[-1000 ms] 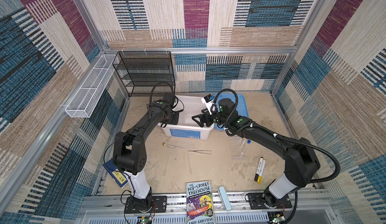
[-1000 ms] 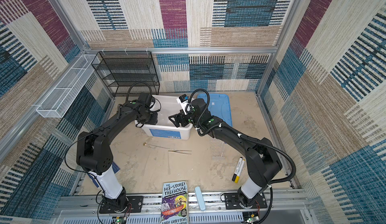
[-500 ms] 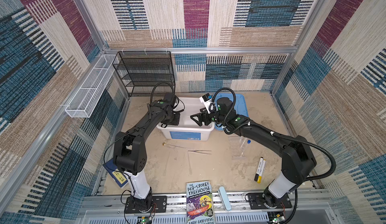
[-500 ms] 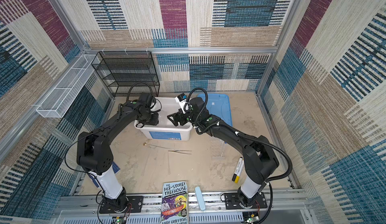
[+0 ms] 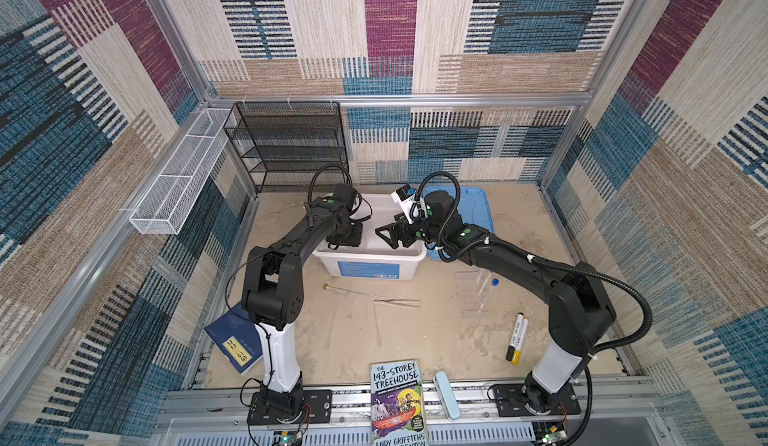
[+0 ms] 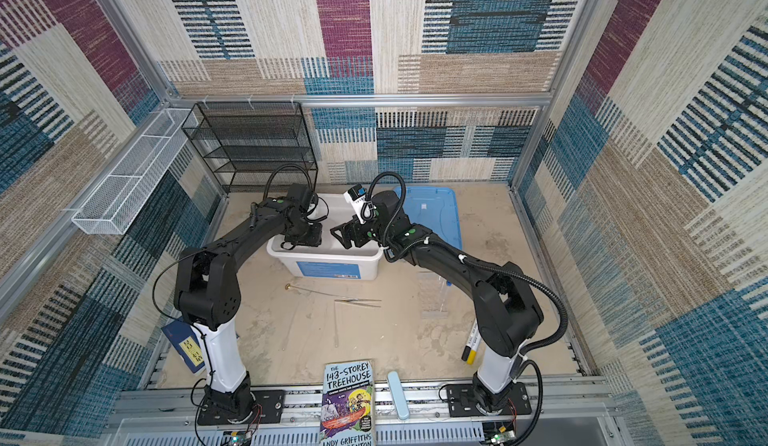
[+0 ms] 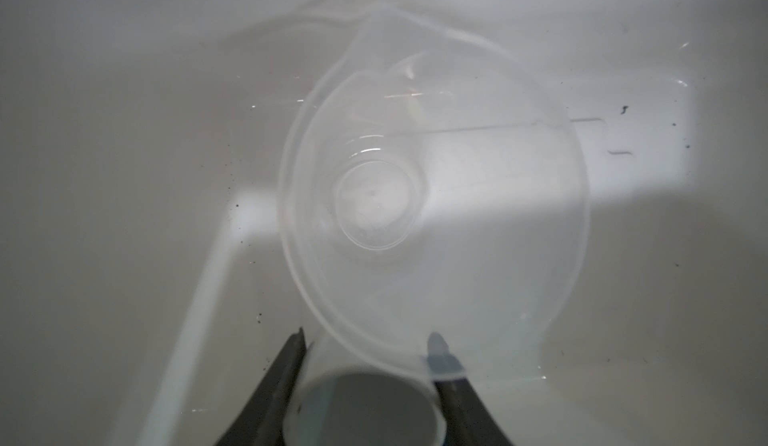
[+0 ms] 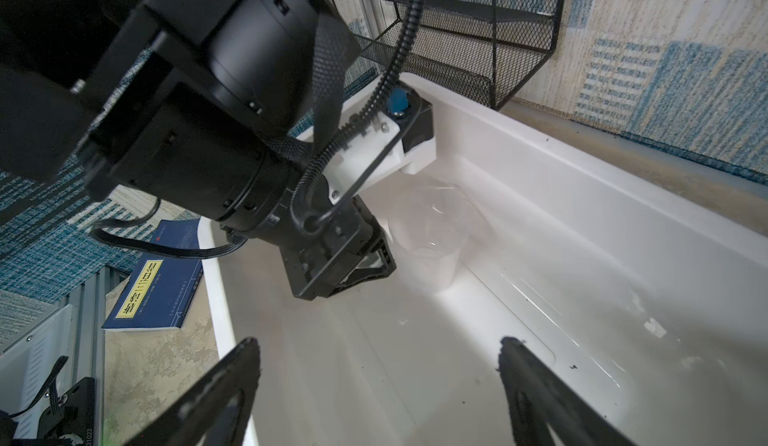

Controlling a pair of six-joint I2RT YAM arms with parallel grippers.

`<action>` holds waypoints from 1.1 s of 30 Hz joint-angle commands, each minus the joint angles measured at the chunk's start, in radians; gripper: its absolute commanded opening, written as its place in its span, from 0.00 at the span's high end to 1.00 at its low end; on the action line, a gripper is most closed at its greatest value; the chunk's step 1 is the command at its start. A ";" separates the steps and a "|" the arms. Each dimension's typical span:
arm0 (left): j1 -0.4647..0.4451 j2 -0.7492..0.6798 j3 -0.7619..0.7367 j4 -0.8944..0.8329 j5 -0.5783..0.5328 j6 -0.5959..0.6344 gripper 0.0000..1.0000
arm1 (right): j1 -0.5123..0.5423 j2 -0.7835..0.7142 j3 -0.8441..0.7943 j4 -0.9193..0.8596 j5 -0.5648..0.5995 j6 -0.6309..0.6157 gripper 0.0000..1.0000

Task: Organize the chemistry lab equipment
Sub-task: 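Lower the cup into the bin beside the beaker with the left gripper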

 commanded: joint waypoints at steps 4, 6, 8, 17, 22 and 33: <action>0.000 0.022 -0.015 0.050 -0.005 -0.003 0.71 | 0.000 0.001 -0.006 0.029 0.009 0.000 0.09; 0.000 0.023 -0.029 0.068 -0.006 -0.005 0.71 | 0.001 0.007 -0.004 0.034 0.007 -0.002 0.09; 0.000 0.022 -0.046 0.096 -0.006 -0.010 0.71 | 0.001 0.015 0.002 0.031 0.006 -0.002 0.09; 0.000 0.055 -0.058 0.121 0.013 -0.019 0.69 | 0.001 0.047 0.015 0.028 0.003 -0.002 0.09; -0.002 0.074 -0.066 0.133 0.016 -0.020 0.66 | 0.001 0.054 0.013 0.029 0.003 0.001 0.09; -0.008 0.122 -0.081 0.169 0.036 -0.034 0.64 | 0.001 0.065 0.013 0.031 0.001 0.006 0.09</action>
